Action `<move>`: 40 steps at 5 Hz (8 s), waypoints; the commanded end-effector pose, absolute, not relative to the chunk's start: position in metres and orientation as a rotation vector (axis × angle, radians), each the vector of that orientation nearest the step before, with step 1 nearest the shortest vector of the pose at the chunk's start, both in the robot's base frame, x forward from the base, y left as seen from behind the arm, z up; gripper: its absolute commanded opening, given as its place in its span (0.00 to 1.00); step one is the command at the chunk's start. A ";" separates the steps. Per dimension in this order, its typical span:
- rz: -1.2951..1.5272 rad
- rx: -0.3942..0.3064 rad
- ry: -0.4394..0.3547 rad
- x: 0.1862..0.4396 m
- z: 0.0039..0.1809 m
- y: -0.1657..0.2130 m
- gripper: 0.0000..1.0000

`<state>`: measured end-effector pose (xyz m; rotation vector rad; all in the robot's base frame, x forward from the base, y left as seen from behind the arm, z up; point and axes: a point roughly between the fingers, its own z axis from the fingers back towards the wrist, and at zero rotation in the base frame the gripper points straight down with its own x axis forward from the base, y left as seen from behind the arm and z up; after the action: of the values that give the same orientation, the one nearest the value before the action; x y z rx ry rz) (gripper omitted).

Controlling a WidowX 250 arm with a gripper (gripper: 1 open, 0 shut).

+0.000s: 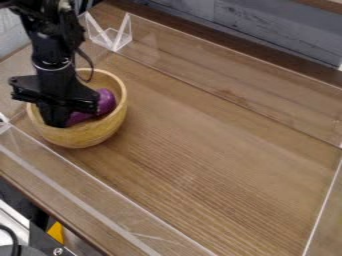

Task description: Put the purple eggplant in the brown bowl

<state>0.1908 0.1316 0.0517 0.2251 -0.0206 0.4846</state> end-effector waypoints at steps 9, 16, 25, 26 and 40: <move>0.520 0.247 -0.053 0.221 0.070 0.112 1.00; 0.548 0.267 -0.057 0.204 0.065 0.152 0.00; 0.613 0.288 -0.060 0.193 0.036 0.187 1.00; 0.621 0.283 -0.054 0.194 0.033 0.189 1.00; 0.748 0.254 0.020 0.204 0.023 0.199 0.00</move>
<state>0.2059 0.1956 0.0225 0.2517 0.0254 0.7332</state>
